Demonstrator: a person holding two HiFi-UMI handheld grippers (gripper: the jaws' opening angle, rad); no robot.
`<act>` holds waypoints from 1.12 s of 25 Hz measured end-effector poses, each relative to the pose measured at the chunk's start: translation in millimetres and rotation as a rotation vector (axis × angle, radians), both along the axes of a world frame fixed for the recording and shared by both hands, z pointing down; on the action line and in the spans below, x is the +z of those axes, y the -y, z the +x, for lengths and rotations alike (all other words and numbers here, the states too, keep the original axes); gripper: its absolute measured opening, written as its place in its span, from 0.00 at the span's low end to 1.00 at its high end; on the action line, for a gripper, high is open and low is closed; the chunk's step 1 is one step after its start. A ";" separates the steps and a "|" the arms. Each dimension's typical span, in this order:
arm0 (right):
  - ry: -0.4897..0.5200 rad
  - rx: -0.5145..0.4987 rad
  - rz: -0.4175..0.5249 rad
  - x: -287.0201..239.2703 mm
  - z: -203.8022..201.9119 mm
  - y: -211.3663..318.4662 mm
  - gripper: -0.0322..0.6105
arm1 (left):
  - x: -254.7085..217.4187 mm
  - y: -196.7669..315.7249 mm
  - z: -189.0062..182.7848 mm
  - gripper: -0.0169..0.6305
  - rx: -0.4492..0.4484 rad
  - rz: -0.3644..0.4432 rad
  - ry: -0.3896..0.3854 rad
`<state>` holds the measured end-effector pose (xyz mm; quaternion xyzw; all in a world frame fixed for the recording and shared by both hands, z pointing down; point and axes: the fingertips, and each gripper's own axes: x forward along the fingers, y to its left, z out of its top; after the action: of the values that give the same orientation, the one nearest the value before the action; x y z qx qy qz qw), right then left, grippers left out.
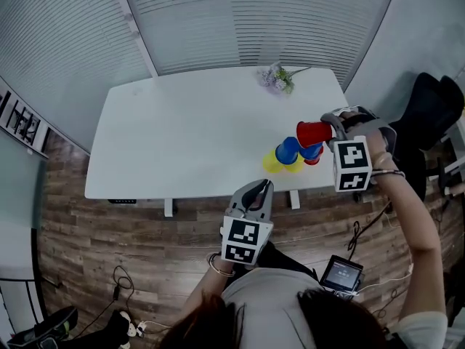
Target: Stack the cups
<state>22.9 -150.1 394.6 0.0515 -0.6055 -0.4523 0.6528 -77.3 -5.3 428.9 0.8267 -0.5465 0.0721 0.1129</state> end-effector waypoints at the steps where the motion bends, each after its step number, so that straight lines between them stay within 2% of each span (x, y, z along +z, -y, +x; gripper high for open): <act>1: -0.019 -0.009 0.007 0.8 -0.1 0.9 0.44 | 0.7 -0.5 0.0 0.08 0.000 -0.001 -0.002; 6: -0.115 -0.055 0.035 5.0 -0.9 3.0 0.44 | 3.0 -3.9 -1.6 0.08 -0.003 -0.006 -0.010; 14: -0.250 -0.123 -0.005 18.1 -5.0 3.5 0.45 | 5.7 -5.8 -7.4 0.08 -0.013 -0.011 -0.014; 28: -0.423 -0.206 0.037 21.3 -13.2 8.7 0.45 | 11.4 -7.2 -21.9 0.08 -0.034 -0.020 -0.034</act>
<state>9.7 -158.8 415.9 -0.0946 -0.4491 -0.5282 0.7144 -99.2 1.9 440.3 0.8173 -0.5577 0.0613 0.1315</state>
